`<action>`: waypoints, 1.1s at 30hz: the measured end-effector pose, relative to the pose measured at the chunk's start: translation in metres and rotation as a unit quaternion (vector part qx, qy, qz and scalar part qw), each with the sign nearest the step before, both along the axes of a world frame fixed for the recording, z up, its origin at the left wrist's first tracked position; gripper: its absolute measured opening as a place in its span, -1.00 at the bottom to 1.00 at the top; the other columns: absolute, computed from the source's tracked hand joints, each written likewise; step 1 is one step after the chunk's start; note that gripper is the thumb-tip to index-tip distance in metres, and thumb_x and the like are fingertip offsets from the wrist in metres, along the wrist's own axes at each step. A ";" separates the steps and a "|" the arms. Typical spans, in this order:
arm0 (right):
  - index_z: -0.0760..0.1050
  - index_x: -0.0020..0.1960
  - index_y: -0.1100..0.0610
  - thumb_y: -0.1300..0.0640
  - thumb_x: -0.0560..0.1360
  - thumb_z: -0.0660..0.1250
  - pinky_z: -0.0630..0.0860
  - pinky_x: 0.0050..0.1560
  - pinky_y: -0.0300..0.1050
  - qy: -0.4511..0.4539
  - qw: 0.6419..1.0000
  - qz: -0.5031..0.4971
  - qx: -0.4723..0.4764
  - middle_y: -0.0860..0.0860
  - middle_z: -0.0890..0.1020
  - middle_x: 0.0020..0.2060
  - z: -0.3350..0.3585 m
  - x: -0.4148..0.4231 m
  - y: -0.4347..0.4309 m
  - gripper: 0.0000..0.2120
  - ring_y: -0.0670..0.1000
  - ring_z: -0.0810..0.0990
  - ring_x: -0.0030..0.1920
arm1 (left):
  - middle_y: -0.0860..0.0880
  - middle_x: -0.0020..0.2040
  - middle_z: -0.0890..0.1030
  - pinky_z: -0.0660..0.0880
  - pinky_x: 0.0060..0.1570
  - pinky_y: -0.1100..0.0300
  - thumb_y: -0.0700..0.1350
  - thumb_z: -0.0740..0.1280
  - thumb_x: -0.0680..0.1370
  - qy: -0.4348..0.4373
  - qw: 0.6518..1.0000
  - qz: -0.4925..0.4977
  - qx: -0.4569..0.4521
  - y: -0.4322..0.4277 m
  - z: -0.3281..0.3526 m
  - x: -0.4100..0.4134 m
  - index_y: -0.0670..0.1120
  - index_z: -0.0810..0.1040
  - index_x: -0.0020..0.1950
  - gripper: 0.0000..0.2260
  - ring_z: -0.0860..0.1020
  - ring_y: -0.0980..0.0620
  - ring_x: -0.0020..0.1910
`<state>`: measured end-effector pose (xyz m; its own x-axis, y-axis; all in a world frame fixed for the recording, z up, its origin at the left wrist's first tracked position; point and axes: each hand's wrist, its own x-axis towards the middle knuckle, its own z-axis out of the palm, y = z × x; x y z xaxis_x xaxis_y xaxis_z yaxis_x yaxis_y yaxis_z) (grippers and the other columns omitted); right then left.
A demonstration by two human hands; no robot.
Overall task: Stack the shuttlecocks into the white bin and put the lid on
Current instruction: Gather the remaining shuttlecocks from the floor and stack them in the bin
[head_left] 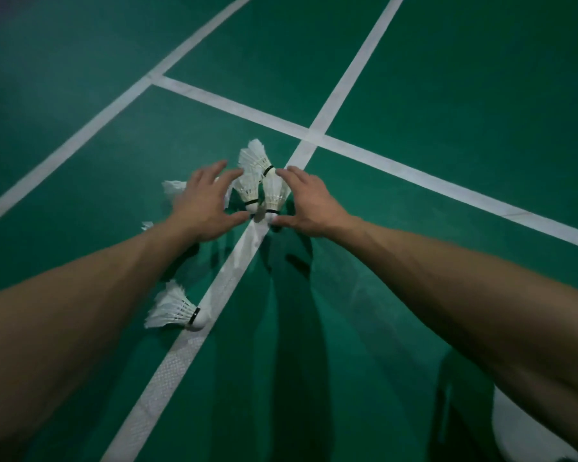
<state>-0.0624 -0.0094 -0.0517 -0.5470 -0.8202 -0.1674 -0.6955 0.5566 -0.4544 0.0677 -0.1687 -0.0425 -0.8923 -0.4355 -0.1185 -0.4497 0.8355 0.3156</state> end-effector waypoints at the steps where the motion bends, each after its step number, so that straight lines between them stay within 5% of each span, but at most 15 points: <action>1: 0.11 0.53 0.04 -0.12 0.42 0.45 0.19 0.46 0.06 -0.003 1.000 0.000 0.006 0.12 0.29 0.46 -0.001 -0.002 -0.002 -0.18 0.16 0.25 0.43 | -0.07 0.57 0.06 0.05 0.47 -0.17 0.16 0.39 0.46 -0.021 1.000 -0.018 -0.001 -0.001 -0.001 -0.007 0.09 0.11 0.53 -0.27 0.03 -0.19 0.52; 4: 0.29 0.39 0.04 -0.01 0.45 0.44 0.48 0.19 0.11 -0.028 0.998 -0.046 -0.013 0.14 0.56 0.12 -0.005 -0.004 0.000 -0.41 0.14 0.52 0.13 | -0.08 0.55 0.14 0.11 0.45 -0.19 0.16 0.41 0.44 -0.074 0.997 -0.039 0.002 0.004 -0.006 -0.017 0.13 0.04 0.54 -0.21 0.13 -0.22 0.49; 9: 0.46 0.22 0.10 0.06 0.45 0.45 0.52 -0.06 -0.06 -0.093 0.995 -0.047 -0.007 0.03 0.57 -0.15 -0.008 -0.003 0.023 -0.62 0.01 0.53 -0.14 | -0.19 0.33 0.40 0.36 0.30 -0.15 -0.11 0.48 0.44 0.037 0.992 0.095 0.076 0.020 -0.009 -0.016 -0.01 0.16 0.51 -0.27 0.43 -0.20 0.26; 12: 0.52 0.15 0.13 0.08 0.47 0.44 0.43 -0.14 -0.16 -0.101 0.993 -0.057 -0.007 0.01 0.55 -0.14 -0.006 -0.004 0.032 -0.70 -0.02 0.51 -0.16 | -0.23 0.22 0.50 0.41 0.20 -0.05 -0.19 0.47 0.45 0.075 0.975 0.156 0.139 0.025 -0.008 -0.014 -0.09 0.16 0.51 -0.28 0.49 -0.09 0.07; 17: 0.55 0.11 0.15 0.11 0.47 0.44 0.40 -0.18 -0.25 -0.106 0.991 -0.076 -0.016 0.01 0.57 -0.12 0.003 -0.010 0.040 -0.75 -0.05 0.51 -0.16 | -0.16 0.32 0.31 0.30 0.30 0.03 -0.05 0.52 0.40 0.175 0.940 0.268 0.121 0.030 -0.010 -0.012 0.04 0.21 0.41 -0.31 0.32 -0.12 0.32; 24: 0.56 0.06 0.13 0.09 0.47 0.44 0.41 -0.16 -0.19 -0.102 0.992 -0.072 -0.013 0.02 0.58 -0.14 0.001 -0.009 0.044 -0.78 -0.01 0.52 -0.15 | -0.14 0.53 -0.05 0.06 0.41 -0.32 0.10 0.52 0.37 0.055 0.951 0.265 0.151 0.009 -0.013 -0.010 0.27 0.05 0.48 -0.15 -0.01 -0.33 0.48; 30: 0.55 0.07 0.14 0.09 0.47 0.44 0.36 -0.20 -0.25 -0.105 0.992 -0.068 -0.007 -0.02 0.54 -0.16 0.001 -0.012 0.046 -0.78 -0.03 0.50 -0.17 | -0.20 0.49 0.06 0.24 0.37 -0.21 0.06 0.49 0.41 0.007 0.959 0.203 0.198 0.005 -0.007 -0.026 0.25 0.09 0.47 -0.23 0.25 -0.33 0.40; 33: 0.55 0.09 0.14 0.09 0.47 0.44 0.39 -0.13 -0.21 -0.112 0.991 -0.071 -0.006 -0.01 0.55 -0.13 0.002 -0.013 0.048 -0.77 -0.04 0.51 -0.15 | -0.19 0.30 0.35 0.52 -0.04 0.09 -0.09 0.48 0.45 0.037 0.956 0.196 0.214 0.012 -0.001 -0.034 0.08 0.24 0.40 -0.39 0.51 -0.12 0.03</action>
